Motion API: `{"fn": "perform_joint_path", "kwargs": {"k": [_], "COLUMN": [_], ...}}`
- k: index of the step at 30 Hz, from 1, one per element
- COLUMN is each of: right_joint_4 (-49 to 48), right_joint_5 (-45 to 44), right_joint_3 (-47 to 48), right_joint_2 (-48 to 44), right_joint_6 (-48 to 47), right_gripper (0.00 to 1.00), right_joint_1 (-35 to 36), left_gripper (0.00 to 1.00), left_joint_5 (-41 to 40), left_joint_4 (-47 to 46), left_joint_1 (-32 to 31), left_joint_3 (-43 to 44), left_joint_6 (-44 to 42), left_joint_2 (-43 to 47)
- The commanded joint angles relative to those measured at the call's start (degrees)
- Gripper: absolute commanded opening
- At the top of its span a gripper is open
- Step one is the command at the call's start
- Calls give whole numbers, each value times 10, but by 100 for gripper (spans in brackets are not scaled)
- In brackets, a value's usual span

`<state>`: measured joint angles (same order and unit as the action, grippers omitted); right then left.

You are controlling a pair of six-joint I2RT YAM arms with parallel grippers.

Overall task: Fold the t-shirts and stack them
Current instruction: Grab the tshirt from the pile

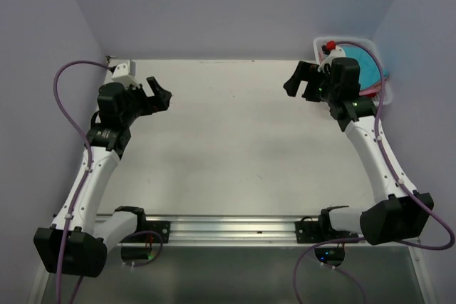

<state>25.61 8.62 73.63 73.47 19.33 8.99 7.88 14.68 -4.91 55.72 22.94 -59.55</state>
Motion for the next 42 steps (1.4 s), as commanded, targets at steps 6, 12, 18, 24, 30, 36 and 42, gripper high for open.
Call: {"fn": "perform_joint_path", "kwargs": {"k": [6, 12, 18, 24, 30, 36, 42], "right_joint_4": [-23, 35, 84, 179, 184, 171, 170], "right_joint_5": [-21, -199, -330, -349, -324, -339, -261], "right_joint_3": [8, 99, 277, 511, 579, 603, 610], "right_joint_2": [20, 127, 300, 469, 537, 575, 597], "right_joint_6": [-6, -18, -19, -17, 17, -6, 15], "right_gripper": [99, 99, 99, 99, 99, 99, 99], "right_joint_1": [2, 0, -31, -69, -127, -151, -181], "left_gripper": [100, 100, 100, 100, 100, 100, 100], "left_joint_5": [10, 42, 61, 73, 85, 82, 81], "left_joint_4": [-24, -53, -15, 4, 4, 3, -8], "left_joint_1": [2, 2, 2, 2, 2, 2, 2], "left_joint_3": [1, -18, -4, -36, -57, -78, -91], "left_joint_6": [20, 28, -7, -22, -20, -23, -22], "left_joint_2": [20, 28, 21, 43, 71, 87, 80]}}
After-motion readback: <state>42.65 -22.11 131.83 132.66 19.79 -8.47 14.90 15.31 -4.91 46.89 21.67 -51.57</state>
